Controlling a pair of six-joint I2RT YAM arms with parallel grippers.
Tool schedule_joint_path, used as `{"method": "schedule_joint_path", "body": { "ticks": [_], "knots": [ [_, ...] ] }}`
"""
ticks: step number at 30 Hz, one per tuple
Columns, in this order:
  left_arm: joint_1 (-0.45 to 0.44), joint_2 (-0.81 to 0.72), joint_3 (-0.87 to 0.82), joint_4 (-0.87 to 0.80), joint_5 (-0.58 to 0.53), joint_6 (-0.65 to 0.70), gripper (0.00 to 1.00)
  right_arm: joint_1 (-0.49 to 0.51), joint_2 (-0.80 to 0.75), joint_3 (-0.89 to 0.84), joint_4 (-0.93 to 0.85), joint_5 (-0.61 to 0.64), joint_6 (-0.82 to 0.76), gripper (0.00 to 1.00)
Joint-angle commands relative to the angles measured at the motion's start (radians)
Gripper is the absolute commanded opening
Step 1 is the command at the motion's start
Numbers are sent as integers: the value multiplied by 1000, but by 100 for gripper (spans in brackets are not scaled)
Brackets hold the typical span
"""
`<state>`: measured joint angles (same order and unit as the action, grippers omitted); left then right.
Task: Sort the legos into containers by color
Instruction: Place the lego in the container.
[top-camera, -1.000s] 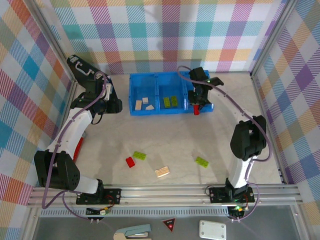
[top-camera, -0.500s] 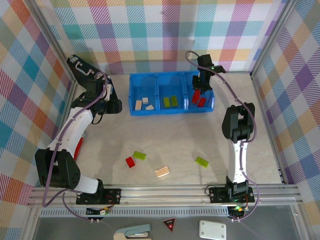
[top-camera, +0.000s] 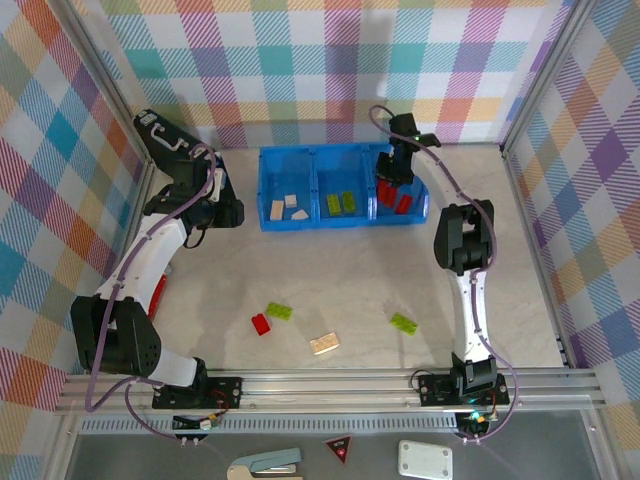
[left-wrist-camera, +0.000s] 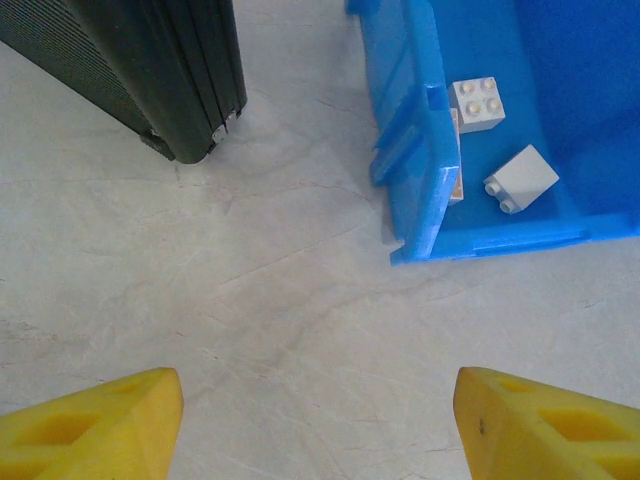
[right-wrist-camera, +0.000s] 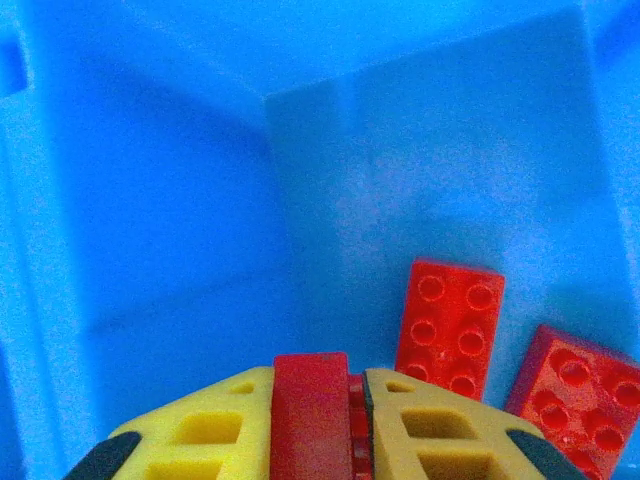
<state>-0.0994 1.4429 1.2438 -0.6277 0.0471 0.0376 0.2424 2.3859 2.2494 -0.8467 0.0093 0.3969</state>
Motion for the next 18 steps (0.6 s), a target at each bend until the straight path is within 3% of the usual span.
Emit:
{"method": "schedule_joint_path", "body": {
  "ticks": [1, 11, 18],
  "knots": [
    [15, 4, -14, -10, -9, 11, 72, 1, 39, 48, 1, -23, 24, 25],
    [14, 10, -16, -12, -3, 10, 71, 1, 15, 55, -18, -18, 21, 40],
    [13, 24, 11, -40, 18, -5, 70, 7, -62, -15, -10, -29, 14, 41]
  ]
}}
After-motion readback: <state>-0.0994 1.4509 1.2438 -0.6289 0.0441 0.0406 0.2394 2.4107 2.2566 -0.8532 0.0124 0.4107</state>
